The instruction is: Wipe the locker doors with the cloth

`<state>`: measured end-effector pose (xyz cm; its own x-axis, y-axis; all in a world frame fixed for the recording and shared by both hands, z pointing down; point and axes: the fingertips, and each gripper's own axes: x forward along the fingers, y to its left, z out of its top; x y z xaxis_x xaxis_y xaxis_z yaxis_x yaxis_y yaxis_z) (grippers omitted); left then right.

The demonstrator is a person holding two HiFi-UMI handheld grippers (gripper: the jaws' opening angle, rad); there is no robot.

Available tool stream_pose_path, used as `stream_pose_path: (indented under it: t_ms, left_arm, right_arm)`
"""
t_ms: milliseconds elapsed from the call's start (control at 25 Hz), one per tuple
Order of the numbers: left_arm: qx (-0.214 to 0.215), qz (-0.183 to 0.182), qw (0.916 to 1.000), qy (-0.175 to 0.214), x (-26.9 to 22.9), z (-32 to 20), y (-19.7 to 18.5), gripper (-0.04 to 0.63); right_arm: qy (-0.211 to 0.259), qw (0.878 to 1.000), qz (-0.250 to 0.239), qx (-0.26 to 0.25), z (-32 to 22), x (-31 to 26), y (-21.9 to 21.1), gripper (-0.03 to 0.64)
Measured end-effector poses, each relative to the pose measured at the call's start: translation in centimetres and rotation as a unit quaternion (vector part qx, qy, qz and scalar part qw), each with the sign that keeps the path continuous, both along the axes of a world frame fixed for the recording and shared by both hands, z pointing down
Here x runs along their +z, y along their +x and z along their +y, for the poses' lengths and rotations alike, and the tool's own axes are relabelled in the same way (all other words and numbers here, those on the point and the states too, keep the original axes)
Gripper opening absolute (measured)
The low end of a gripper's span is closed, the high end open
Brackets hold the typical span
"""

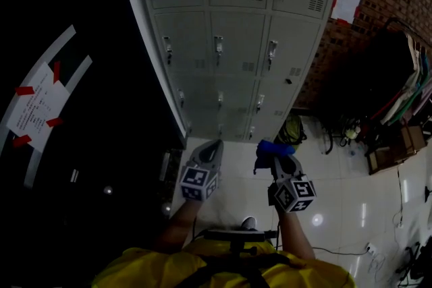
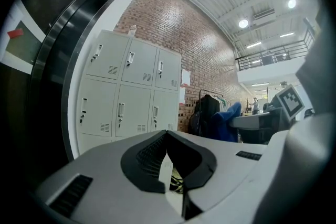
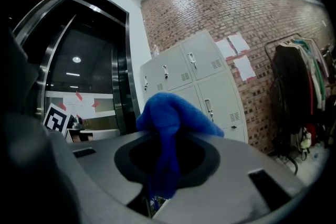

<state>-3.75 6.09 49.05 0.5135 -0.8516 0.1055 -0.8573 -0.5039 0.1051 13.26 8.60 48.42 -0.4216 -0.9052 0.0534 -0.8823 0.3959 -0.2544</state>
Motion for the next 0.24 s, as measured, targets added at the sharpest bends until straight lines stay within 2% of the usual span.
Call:
stream_pose_path:
  t_ms: [240]
  left_arm:
    - [0.005,-0.015,0.9999,0.000,0.1,1.7,-1.0,-0.005]
  right_arm:
    - [0.005,1.000,0.004,-0.005,1.1,-0.4,-1.8,0.071]
